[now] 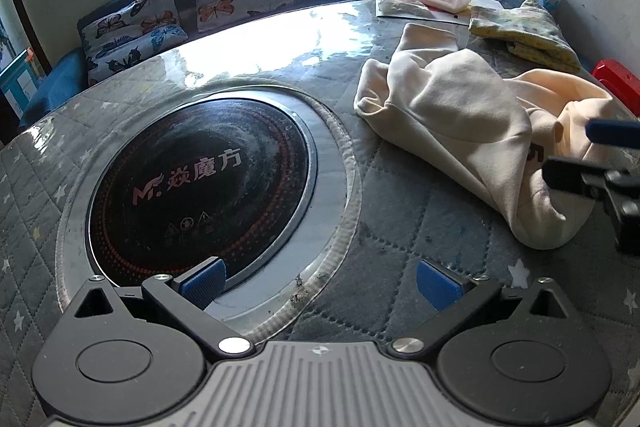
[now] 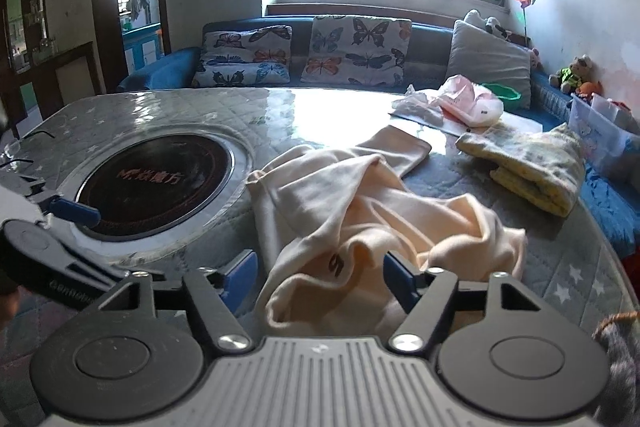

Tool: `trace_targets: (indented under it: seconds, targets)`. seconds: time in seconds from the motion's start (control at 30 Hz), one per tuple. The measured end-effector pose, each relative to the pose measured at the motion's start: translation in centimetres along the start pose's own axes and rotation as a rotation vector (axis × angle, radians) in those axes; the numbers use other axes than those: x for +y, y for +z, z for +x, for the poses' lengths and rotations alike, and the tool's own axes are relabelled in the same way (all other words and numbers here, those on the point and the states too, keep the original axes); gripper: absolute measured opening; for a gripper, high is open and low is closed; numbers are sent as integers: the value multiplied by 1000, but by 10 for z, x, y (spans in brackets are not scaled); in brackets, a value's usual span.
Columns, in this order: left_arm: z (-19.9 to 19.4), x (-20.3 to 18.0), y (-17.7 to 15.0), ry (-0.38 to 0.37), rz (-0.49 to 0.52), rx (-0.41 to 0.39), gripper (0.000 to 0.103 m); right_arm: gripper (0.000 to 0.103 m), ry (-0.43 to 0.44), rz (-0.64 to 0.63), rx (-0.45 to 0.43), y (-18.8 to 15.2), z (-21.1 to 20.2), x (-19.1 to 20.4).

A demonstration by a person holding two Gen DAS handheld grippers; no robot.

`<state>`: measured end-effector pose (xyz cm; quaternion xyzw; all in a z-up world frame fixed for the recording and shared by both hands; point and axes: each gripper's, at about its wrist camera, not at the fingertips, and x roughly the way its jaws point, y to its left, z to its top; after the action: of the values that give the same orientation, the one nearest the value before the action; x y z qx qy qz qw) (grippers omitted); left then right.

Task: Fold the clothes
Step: 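Grasp the sweatshirt edge with the right gripper while the left tool approaches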

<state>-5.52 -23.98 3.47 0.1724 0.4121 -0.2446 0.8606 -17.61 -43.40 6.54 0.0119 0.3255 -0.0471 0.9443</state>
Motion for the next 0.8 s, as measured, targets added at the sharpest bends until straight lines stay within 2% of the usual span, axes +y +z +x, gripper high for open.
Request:
trace_targets:
  seconds: [0.5,0.67,0.8]
  targets:
    - [4,-5,3,-12,11,4,103,52,-2,7,11,15,29,-9]
    - [7,-4,4,-9,10,9,103,39,1,12,19,16,37,-9]
    - [8,-2,4,-7,6,10,103,33,3,25,26,16,43,-12]
